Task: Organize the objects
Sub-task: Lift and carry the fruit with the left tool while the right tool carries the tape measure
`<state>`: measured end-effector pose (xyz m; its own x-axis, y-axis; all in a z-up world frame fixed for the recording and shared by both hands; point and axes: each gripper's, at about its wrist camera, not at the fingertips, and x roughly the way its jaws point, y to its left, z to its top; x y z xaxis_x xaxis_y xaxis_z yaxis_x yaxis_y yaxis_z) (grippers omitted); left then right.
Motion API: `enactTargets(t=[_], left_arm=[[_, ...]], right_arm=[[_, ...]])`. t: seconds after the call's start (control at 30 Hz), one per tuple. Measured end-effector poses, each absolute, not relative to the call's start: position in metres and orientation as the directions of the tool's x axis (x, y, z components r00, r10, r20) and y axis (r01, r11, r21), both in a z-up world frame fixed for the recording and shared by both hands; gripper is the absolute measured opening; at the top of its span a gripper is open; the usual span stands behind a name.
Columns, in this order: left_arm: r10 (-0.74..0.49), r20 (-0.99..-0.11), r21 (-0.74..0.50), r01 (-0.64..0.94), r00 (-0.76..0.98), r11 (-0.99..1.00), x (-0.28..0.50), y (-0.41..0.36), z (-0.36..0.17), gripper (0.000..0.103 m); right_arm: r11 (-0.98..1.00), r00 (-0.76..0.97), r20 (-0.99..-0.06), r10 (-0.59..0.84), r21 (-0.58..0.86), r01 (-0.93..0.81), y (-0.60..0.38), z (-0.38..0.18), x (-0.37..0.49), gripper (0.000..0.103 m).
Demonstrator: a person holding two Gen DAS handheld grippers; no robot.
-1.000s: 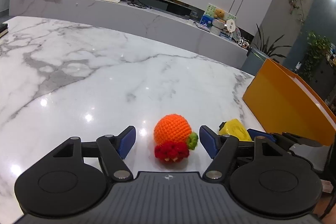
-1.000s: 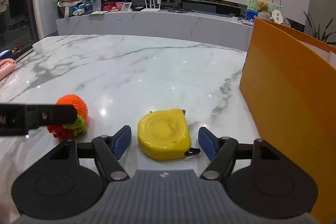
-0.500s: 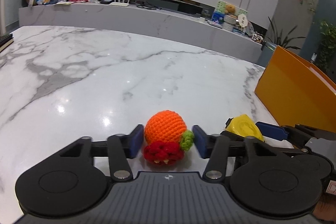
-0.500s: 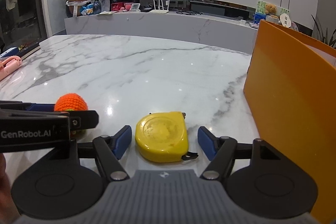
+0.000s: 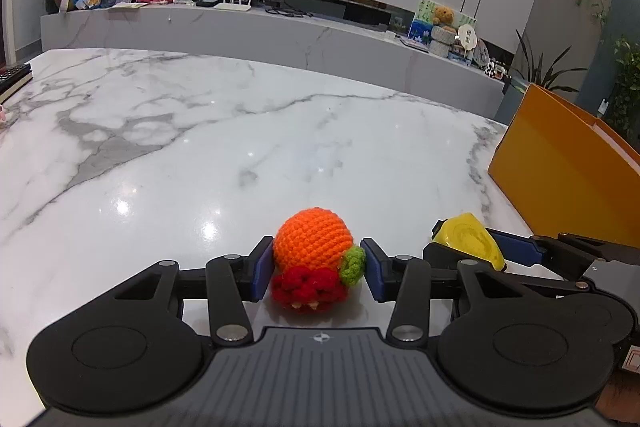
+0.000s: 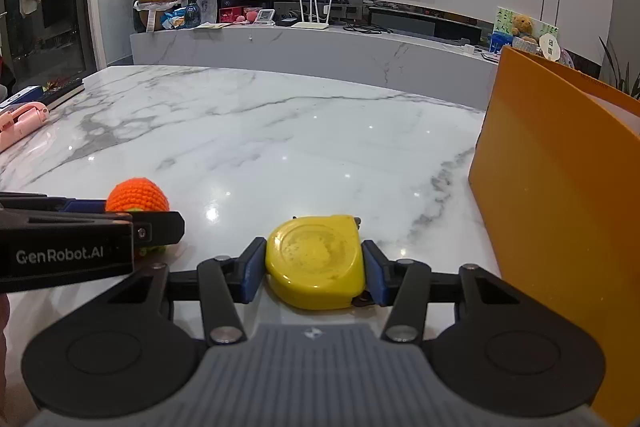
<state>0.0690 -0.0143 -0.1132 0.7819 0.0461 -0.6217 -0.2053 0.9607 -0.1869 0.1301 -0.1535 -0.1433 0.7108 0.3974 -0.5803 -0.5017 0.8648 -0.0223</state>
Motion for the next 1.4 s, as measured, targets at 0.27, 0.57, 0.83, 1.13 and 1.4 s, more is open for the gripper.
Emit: enactTargets(t=[0.27,0.57,0.83,1.13,1.4], left_arm=[[0.050,-0.638,-0.182,-0.213,0.769,0.960,0.065,-0.016,-0.111,0.052],[0.046,-0.638,-0.200,-0.223,0.769,0.954,0.055,-0.021,-0.099,0.051],[0.063,-0.610,-0.182,-0.216,0.790,0.959,0.046,-0.030,-0.062,0.051],[0.057,-0.535,-0.164,-0.170,0.843,0.972,0.042,-0.053,-0.003,0.051],[0.001,-0.439,-0.121,-0.060,0.898,0.991,0.044,-0.094,0.052,0.051]], right_arm=[[0.867,0.710,-0.581,0.399,-0.014,-0.498,-0.154,-0.143,0.129,0.052],[0.875,0.696,-0.600,0.395,0.015,-0.483,-0.159,-0.136,0.125,0.052],[0.874,0.721,-0.559,0.409,0.012,-0.486,-0.165,-0.108,0.114,0.052],[0.872,0.782,-0.446,0.436,-0.005,-0.489,-0.183,-0.049,0.095,0.052],[0.899,0.843,-0.351,0.408,-0.003,-0.437,-0.225,0.010,0.086,0.052]])
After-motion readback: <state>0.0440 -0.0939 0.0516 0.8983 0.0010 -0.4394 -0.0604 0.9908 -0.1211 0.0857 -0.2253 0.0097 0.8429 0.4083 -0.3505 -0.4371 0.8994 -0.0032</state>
